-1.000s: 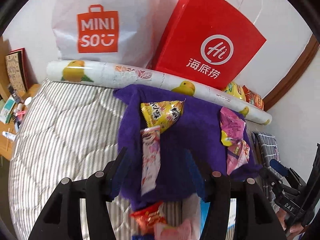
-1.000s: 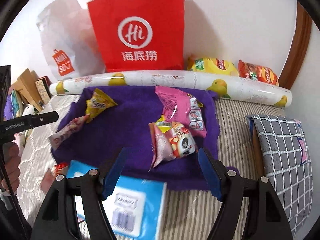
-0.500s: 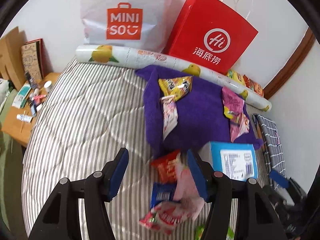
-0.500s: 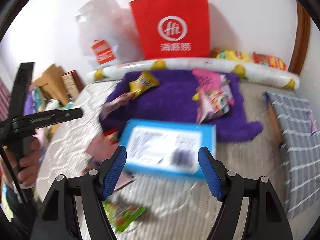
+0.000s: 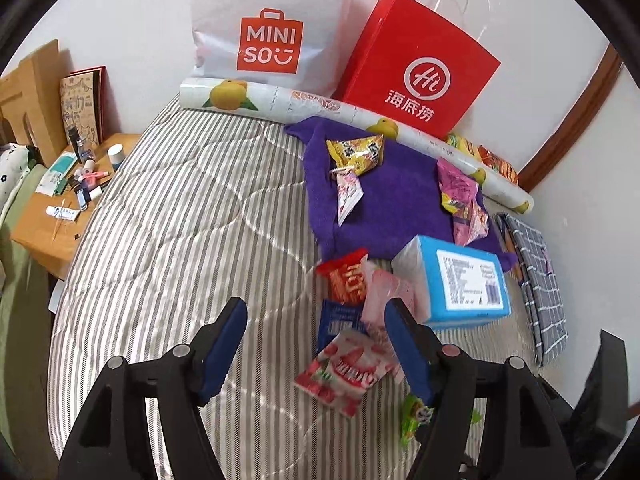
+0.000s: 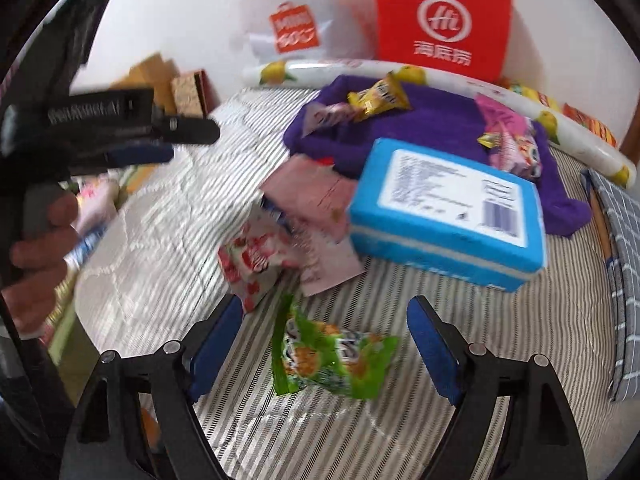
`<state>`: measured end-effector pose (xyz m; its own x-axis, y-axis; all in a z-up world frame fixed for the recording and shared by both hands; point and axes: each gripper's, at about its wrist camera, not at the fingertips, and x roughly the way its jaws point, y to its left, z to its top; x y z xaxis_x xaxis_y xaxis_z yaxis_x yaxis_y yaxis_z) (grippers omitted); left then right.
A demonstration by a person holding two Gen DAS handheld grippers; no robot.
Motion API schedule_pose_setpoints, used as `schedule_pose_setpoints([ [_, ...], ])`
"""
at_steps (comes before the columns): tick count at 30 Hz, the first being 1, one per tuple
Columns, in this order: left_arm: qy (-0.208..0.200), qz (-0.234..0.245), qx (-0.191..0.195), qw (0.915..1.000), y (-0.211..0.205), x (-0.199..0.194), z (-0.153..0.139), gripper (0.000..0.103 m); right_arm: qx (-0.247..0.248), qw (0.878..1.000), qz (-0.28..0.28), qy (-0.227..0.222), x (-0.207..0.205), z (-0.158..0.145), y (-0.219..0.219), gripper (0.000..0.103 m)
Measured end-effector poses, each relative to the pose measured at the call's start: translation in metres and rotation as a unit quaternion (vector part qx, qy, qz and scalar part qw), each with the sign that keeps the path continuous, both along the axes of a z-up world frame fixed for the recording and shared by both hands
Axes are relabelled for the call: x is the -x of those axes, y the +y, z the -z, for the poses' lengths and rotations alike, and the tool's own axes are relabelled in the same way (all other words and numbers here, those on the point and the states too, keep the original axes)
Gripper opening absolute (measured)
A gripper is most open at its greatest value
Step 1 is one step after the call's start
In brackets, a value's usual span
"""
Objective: Organize snacks
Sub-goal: 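Grasp the green snack bag with the right tool and lift it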
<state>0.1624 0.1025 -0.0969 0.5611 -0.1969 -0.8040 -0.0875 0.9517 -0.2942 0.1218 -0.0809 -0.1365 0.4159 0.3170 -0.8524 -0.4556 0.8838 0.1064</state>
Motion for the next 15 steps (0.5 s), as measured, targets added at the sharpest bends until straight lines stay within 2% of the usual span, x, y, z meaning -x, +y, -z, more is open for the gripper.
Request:
schedule_pose_setpoints([
  [4, 0.004, 0.003, -0.006, 1.0, 0.005, 0.009, 0.008, 0.069, 0.051, 0.999, -0.014, 0.001, 0.005, 0.017, 0.014, 0.084],
  [11, 0.005, -0.003, 0.002, 1.0, 0.016, 0.018, 0.018, 0.069, 0.071, 0.997, -0.001, 0.01, 0.021, 0.03, 0.005, 0.084],
  [15, 0.007, -0.002, 0.007, 0.9999, 0.018, 0.021, 0.023, 0.069, 0.065, 0.997, 0.023, 0.018, 0.026, 0.035, -0.008, 0.084],
])
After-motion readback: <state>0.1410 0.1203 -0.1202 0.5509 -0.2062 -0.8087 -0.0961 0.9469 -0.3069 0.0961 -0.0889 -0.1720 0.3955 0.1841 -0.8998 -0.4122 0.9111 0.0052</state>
